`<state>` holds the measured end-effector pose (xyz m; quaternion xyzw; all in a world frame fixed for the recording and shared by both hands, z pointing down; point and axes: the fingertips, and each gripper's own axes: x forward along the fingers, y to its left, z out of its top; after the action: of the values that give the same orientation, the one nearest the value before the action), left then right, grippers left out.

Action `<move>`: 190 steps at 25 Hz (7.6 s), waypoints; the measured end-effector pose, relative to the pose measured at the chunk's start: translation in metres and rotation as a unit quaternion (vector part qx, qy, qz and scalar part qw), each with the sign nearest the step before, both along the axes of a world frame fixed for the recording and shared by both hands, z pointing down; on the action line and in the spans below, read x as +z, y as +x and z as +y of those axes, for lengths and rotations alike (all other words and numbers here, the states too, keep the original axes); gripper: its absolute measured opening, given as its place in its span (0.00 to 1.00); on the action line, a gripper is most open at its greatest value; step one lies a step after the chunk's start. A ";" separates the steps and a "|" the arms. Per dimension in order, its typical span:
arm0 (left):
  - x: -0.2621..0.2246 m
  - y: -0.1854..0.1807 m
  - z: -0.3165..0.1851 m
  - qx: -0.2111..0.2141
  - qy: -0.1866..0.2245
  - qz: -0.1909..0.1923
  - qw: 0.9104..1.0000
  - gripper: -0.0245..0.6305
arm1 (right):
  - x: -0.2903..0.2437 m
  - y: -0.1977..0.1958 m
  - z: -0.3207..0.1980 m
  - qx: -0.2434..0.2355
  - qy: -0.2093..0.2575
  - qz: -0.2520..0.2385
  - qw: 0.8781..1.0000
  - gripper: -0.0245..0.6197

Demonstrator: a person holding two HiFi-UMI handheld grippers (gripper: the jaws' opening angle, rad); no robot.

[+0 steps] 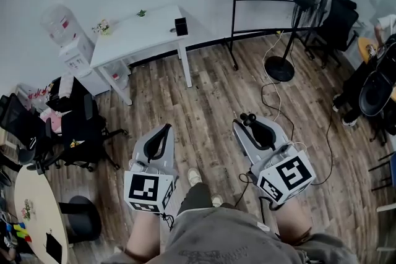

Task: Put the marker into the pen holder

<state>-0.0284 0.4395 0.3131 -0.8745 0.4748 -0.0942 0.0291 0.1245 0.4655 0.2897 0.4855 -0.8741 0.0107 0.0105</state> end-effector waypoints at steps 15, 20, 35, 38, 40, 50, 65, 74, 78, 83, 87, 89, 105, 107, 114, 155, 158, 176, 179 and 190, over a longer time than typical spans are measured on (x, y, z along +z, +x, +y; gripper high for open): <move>0.014 0.008 -0.091 0.003 -0.004 0.008 1.000 0.04 | 0.016 0.008 -0.090 -0.006 -0.018 0.000 1.000 0.20; 0.020 0.000 -0.138 0.010 -0.018 0.000 1.000 0.04 | 0.022 0.000 -0.138 0.000 -0.029 0.004 1.000 0.20; 0.013 -0.061 -0.313 0.014 -0.028 0.008 0.999 0.04 | 0.011 -0.056 -0.315 0.012 -0.039 0.028 0.999 0.20; 0.011 -0.072 -0.338 0.016 -0.020 0.005 1.000 0.04 | 0.010 -0.069 -0.341 0.013 -0.038 0.028 0.999 0.20; 0.011 -0.079 -0.350 0.015 -0.020 0.009 1.000 0.04 | 0.011 -0.076 -0.351 0.010 -0.037 0.030 0.999 0.20; 0.020 -0.085 -0.391 0.010 -0.015 -0.018 1.000 0.04 | 0.020 -0.076 -0.393 0.018 -0.037 0.034 0.999 0.20; 0.030 -0.060 -0.525 -0.008 0.003 -0.041 0.999 0.04 | 0.033 -0.045 -0.536 0.010 -0.026 0.020 0.999 0.20; 0.010 -0.042 -0.635 -0.032 0.009 -0.039 0.999 0.04 | 0.017 -0.028 -0.659 -0.019 -0.023 0.017 0.999 0.20; 0.010 -0.035 -0.678 -0.043 0.003 -0.044 0.998 0.04 | 0.020 -0.018 -0.708 -0.028 -0.029 0.011 0.999 0.20; 0.018 -0.027 -0.726 -0.053 -0.007 -0.050 0.997 0.04 | 0.032 -0.014 -0.763 -0.043 -0.041 0.005 0.998 0.20; 0.022 -0.024 -0.759 -0.062 -0.011 -0.050 0.997 0.04 | 0.040 -0.014 -0.799 -0.056 -0.046 0.004 0.997 0.20; 0.023 -0.022 -0.772 -0.065 -0.012 -0.050 0.997 0.04 | 0.044 -0.014 -0.814 -0.061 -0.050 0.003 0.997 0.20; 0.038 -0.038 -0.827 -0.057 -0.037 -0.044 0.997 0.04 | 0.066 -0.030 -0.869 -0.061 -0.084 0.007 0.995 0.20; 0.038 -0.043 -0.833 -0.052 -0.040 -0.042 0.997 0.04 | 0.067 -0.034 -0.873 -0.051 -0.090 0.008 0.995 0.20; 0.041 -0.063 -0.846 -0.032 -0.048 -0.042 0.997 0.04 | 0.078 -0.046 -0.879 -0.024 -0.110 0.005 0.994 0.20; 0.169 -0.060 -0.919 0.013 -0.186 -0.028 0.982 0.04 | 0.287 -0.100 -0.999 0.005 -0.243 0.088 0.966 0.20; 0.182 -0.060 -0.920 0.012 -0.199 -0.031 0.979 0.04 | 0.306 -0.100 -1.000 0.005 -0.261 0.106 0.959 0.20; 0.195 -0.070 -0.908 0.009 -0.219 -0.044 0.975 0.04 | 0.331 -0.106 -0.983 -0.022 -0.300 0.169 0.939 0.31; 0.184 -0.073 -0.909 0.005 -0.208 -0.044 0.977 0.04 | 0.305 -0.106 -0.982 -0.020 -0.274 0.161 0.948 0.27; 0.105 -0.084 -0.902 -0.005 -0.124 -0.034 0.992 0.04 | 0.181 -0.108 -0.963 -0.024 -0.173 0.111 0.978 0.09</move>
<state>-0.1126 -0.4625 0.4180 -0.8653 0.4625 -0.1823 -0.0633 0.0164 -0.4971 0.4703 0.4529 -0.8639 0.1078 0.1921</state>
